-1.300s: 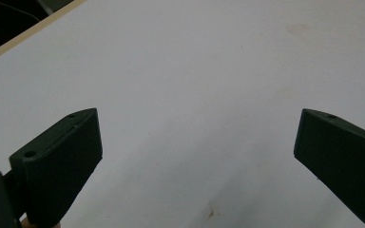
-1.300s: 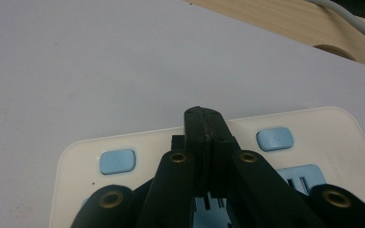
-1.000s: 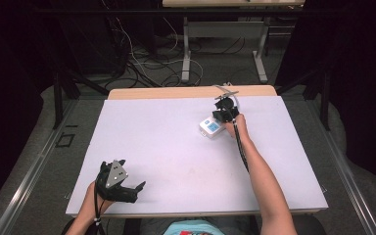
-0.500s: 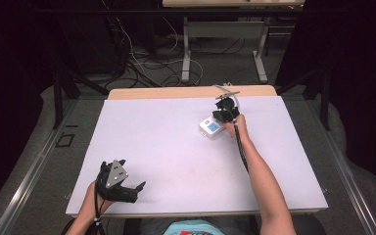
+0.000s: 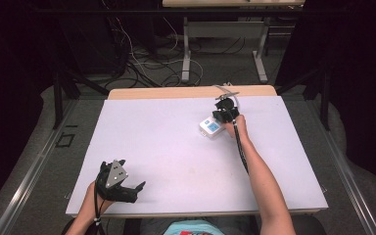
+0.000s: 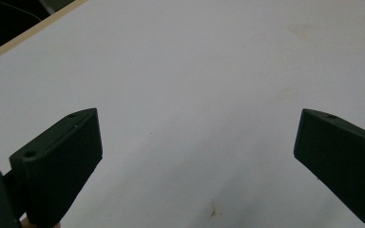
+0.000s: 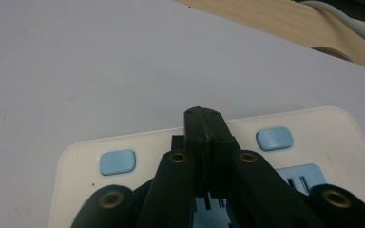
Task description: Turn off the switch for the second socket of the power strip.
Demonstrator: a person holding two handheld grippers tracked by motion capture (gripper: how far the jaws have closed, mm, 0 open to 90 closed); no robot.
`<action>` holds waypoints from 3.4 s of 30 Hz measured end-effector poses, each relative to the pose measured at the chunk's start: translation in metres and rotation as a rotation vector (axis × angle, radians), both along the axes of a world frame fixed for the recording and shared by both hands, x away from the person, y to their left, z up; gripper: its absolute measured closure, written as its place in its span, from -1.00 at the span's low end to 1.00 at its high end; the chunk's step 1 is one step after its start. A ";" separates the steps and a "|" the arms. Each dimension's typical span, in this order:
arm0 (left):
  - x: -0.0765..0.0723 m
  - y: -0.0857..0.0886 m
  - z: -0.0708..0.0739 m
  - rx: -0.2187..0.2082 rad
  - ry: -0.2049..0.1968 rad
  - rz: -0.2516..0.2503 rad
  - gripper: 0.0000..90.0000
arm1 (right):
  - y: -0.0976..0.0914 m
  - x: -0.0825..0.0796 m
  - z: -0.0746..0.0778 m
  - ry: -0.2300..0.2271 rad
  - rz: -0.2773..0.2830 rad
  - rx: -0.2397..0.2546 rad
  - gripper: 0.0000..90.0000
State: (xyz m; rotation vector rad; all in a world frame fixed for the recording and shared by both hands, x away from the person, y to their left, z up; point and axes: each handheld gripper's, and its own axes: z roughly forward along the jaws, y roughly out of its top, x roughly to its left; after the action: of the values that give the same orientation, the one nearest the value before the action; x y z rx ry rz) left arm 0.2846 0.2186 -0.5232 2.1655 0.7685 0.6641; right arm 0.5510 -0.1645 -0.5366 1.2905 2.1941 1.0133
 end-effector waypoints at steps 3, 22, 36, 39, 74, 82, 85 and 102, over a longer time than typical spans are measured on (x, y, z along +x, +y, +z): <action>0.001 0.000 0.000 0.004 -0.003 -0.005 -0.96 | 0.003 -0.001 0.002 -0.006 0.005 -0.037 1.00; 0.000 0.000 0.000 -0.004 0.002 -0.003 -0.96 | 0.014 -0.004 0.007 -0.029 0.023 -0.130 0.99; 0.000 0.000 0.000 -0.003 0.002 -0.004 -0.96 | 0.001 -0.006 0.019 -0.042 0.007 -0.079 0.80; 0.000 0.000 0.000 -0.003 0.004 -0.006 -0.96 | 0.001 -0.009 0.025 -0.050 0.013 -0.067 0.75; -0.001 0.001 0.000 0.005 0.007 -0.011 -0.96 | -0.011 -0.024 0.041 -0.026 0.151 0.063 -1.00; 0.000 0.001 0.000 0.001 0.008 -0.010 -0.96 | -0.017 -0.034 0.043 -0.025 0.156 0.070 -1.00; 0.000 0.001 0.000 0.002 0.007 -0.011 -0.96 | -0.020 -0.036 0.042 -0.029 0.165 0.057 -1.00; -0.002 0.003 0.001 -0.010 0.004 -0.012 -0.96 | -0.033 -0.078 0.055 -0.060 0.209 0.070 -1.00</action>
State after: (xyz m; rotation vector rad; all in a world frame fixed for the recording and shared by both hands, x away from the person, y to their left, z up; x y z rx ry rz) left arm 0.2831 0.2212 -0.5220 2.1615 0.7583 0.6485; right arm 0.4731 -0.1974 -0.4815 1.0603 2.3018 1.2014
